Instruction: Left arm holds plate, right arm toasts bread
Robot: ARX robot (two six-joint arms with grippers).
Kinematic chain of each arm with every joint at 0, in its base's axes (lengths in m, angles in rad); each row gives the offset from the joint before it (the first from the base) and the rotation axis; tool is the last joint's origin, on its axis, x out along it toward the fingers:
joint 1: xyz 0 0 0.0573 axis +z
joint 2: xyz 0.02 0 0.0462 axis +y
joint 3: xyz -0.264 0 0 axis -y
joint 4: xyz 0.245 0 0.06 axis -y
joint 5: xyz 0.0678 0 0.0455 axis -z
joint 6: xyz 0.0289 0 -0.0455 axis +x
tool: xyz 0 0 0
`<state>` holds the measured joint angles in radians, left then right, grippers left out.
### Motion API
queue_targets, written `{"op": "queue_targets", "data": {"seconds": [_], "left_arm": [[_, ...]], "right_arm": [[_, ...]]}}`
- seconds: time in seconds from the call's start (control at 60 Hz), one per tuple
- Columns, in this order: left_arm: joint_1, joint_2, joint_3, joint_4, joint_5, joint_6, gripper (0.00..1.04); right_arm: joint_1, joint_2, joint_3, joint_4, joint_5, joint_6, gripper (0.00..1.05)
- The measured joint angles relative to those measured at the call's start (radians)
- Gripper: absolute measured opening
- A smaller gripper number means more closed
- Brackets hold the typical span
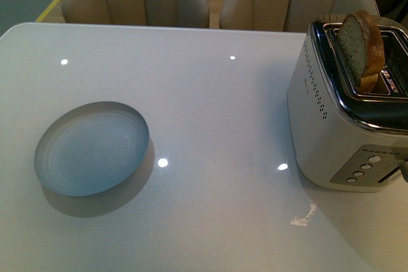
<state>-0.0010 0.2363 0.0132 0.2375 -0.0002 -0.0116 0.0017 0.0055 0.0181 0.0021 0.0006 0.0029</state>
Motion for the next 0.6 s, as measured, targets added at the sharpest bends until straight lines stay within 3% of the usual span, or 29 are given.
{"op": "queue_targets", "data": {"seconds": [0.233,0.333,0.6], "left_arm": [[0.0,-0.061,0.0,-0.061,0.0,0.0,0.03],[0.0,-0.197,0.0,-0.224,0.0,0.0,0.03],[0.0,-0.23,0.0,-0.236,0.0,0.0,0.03]], "right_arm": [[0.0,0.0,0.0,0.0,0.0,0.0,0.96],[0.0,0.0,0.0,0.0,0.0,0.0,0.96],[0.0,0.0,0.0,0.0,0.0,0.0,0.96]]}}
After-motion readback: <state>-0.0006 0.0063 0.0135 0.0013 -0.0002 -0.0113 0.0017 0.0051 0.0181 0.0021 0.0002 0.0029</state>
